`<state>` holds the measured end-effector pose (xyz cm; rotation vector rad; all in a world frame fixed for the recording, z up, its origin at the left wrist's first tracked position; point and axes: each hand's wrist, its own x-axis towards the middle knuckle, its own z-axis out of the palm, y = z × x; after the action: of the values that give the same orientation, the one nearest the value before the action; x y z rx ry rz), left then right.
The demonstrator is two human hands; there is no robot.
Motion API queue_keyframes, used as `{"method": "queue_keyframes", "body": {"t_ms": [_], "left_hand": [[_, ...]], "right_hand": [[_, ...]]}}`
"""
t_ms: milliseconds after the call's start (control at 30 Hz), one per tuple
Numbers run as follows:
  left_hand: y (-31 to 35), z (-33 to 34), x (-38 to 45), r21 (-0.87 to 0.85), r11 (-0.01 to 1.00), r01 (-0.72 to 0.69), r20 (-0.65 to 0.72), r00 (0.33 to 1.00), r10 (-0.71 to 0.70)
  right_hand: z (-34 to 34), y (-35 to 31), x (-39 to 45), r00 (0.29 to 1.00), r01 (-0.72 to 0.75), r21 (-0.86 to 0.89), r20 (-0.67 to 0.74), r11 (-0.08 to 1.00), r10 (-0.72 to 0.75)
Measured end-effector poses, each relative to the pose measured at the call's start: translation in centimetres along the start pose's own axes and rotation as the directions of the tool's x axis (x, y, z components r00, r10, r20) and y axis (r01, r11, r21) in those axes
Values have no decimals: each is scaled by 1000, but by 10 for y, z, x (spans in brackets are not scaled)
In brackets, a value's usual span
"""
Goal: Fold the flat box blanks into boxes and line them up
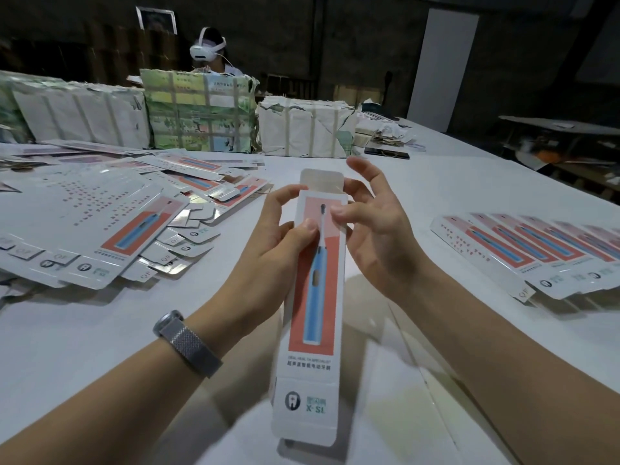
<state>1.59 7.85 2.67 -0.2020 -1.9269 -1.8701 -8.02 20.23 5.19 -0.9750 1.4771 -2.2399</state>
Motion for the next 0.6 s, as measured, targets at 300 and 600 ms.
{"method": "queue_keyframes", "body": {"t_ms": [300,600], "left_hand": [[-7,0,-1,-25,998,53,-6,999,-53],[-9,2,-2,99,995,12,39,999,-16]], "right_hand": [[0,0,1,999,-34,-85,-6,996,34],[-7,-12,3,989,-142,-218,-4,966,145]]}}
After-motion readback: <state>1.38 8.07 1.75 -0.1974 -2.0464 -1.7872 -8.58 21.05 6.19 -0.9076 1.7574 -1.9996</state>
